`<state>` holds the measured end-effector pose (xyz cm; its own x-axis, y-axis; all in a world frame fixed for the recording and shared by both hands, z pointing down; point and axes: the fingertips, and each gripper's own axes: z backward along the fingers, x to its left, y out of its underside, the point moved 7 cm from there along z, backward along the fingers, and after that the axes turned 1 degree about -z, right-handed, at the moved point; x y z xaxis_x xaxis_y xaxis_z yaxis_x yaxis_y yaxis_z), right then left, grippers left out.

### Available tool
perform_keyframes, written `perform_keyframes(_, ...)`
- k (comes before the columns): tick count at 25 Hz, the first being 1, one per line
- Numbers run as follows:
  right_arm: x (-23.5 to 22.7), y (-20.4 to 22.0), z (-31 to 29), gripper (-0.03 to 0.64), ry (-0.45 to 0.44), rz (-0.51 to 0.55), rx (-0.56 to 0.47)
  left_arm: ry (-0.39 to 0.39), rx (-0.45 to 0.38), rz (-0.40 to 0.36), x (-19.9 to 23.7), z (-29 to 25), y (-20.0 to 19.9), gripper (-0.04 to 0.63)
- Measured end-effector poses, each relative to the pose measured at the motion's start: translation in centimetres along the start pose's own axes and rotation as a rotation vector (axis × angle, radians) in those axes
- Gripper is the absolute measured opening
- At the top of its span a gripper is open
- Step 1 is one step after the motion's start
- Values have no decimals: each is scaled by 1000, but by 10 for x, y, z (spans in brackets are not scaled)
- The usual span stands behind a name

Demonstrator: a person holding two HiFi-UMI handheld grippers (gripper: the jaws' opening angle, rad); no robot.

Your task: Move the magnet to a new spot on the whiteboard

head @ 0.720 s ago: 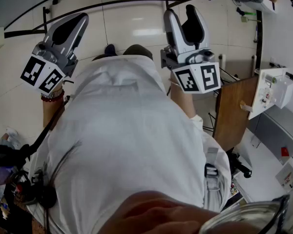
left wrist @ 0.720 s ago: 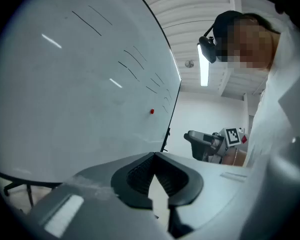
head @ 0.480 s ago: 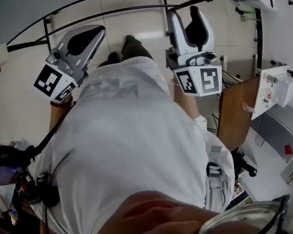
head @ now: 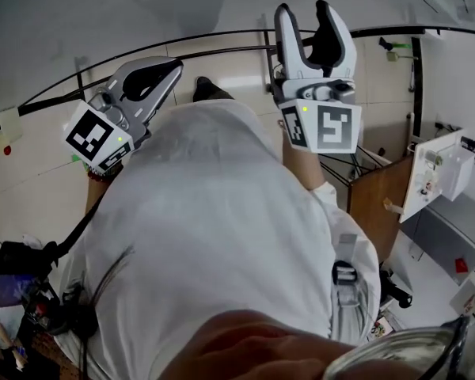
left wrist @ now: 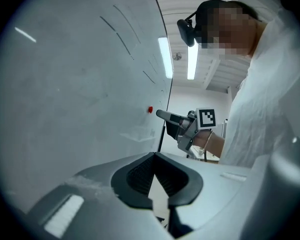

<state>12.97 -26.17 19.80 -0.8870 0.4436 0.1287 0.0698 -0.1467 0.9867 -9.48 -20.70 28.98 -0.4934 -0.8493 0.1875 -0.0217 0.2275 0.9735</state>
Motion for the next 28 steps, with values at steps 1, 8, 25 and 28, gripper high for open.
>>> perform_keyframes(1,-2,-3,-6,210,10,10,-1,-1,2,8,3,-3,-4,0)
perform_keyframes(8,16,-1,-4,179,0,62,-27,-7,1,56,6,4,6,0)
perform_keyframes(25,24,-4,-3,124,22,131,-49,-51,-35,113,8,23,12,0)
perform_keyframes(28,23,-4,-1,124,14,128,-41,-41,-39,123,8,20,12,0)
